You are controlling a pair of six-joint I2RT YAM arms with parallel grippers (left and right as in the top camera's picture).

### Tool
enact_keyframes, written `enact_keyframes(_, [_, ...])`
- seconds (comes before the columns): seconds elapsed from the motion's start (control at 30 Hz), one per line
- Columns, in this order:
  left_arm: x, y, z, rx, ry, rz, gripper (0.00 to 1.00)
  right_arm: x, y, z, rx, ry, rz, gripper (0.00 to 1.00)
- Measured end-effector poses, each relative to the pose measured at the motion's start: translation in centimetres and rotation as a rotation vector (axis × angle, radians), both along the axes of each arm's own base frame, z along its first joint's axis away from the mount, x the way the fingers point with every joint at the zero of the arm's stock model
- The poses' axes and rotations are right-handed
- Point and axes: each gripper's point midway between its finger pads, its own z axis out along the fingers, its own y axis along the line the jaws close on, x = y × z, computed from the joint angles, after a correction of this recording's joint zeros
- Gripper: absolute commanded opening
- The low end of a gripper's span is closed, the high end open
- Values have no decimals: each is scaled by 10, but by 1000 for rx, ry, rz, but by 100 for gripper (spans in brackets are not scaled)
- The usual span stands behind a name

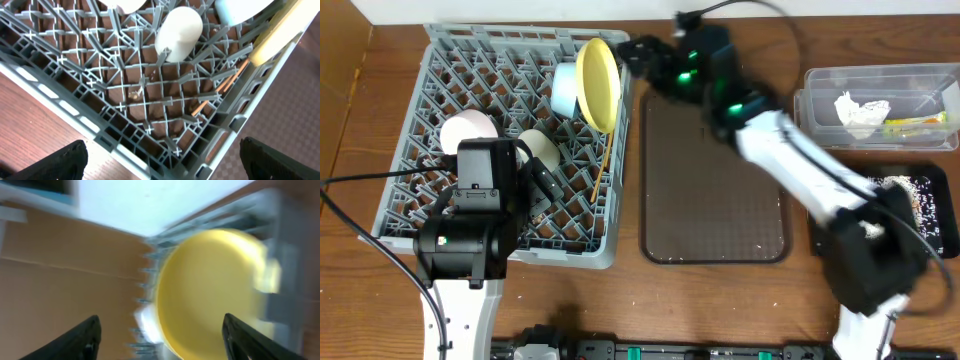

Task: Sort waste into correct bins and load items into the dishwasher

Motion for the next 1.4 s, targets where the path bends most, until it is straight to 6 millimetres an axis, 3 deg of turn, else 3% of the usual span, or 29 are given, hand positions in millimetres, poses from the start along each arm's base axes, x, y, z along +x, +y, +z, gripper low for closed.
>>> enact_keyframes(0.03, [0, 0, 0, 0, -1, 0, 98, -8, -28, 6, -92, 10, -20, 90])
enact_keyframes(0.17, [0, 0, 1, 1, -3, 1, 98, -49, -98, 45, -307, -40, -20, 99])
enact_keyframes(0.23, [0, 0, 1, 1, -3, 0, 98, -89, -135, 63, -440, -67, 12, 99])
enact_keyframes(0.3, [0, 0, 1, 0, -2, 0, 98, -122, -156, 71, -536, -77, 38, 99])
enact_keyframes(0.43, [0, 0, 1, 1, -3, 0, 98, -192, -208, 65, -764, -5, 59, 99])
enact_keyframes(0.57, [0, 0, 1, 1, -3, 0, 98, -234, -244, 57, -905, 69, 61, 99])
enact_keyframes(0.77, [0, 0, 1, 1, -3, 0, 98, -279, -271, 47, -1005, 173, 103, 99])
enact_keyframes(0.97, [0, 0, 1, 1, -3, 0, 98, -297, -280, 40, -1042, 245, 139, 99])
enact_keyframes(1.4, [0, 0, 1, 1, -3, 0, 98, -302, -283, 38, -1056, 254, 152, 99])
